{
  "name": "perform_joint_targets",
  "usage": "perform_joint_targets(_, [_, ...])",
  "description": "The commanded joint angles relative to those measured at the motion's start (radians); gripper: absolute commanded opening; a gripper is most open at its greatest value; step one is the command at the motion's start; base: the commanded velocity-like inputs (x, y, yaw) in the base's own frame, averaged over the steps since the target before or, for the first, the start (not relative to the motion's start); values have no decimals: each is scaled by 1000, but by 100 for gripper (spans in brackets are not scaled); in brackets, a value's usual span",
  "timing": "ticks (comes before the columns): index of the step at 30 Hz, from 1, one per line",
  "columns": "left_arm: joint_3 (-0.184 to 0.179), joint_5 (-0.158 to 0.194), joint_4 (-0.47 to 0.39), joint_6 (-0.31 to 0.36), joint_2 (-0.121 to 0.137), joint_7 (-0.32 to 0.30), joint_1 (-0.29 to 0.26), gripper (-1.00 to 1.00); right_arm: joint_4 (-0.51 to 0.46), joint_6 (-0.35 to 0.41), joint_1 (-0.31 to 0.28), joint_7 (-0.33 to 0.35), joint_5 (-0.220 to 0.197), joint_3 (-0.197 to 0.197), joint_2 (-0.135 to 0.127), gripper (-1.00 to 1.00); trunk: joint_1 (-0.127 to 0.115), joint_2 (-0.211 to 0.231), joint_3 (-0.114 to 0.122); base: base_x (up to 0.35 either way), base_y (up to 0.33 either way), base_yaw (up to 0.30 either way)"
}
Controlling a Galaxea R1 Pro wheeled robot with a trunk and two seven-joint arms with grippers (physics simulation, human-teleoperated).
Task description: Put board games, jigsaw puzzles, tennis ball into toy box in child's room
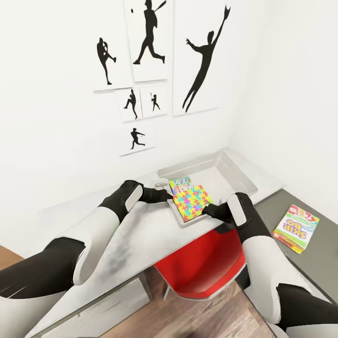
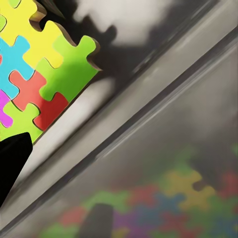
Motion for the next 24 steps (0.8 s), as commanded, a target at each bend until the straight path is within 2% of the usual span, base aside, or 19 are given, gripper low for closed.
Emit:
perform_joint_targets(1, [-8,32,-1,7,0,0,-1,-100,-1,-4,-1,-9,-53,-2,2,-100,0,-2,-2,-2,291,0])
perform_joint_targets(13, [-8,32,-1,7,0,0,-1,-100,-1,-4,-1,-9,-53,-2,1,-100,0,-2,-2,-21,292,0])
perform_joint_targets(24, [-8,32,-1,7,0,0,-1,-100,2,-4,-2,-9,-53,-2,1,-100,0,-2,-2,-185,254,0])
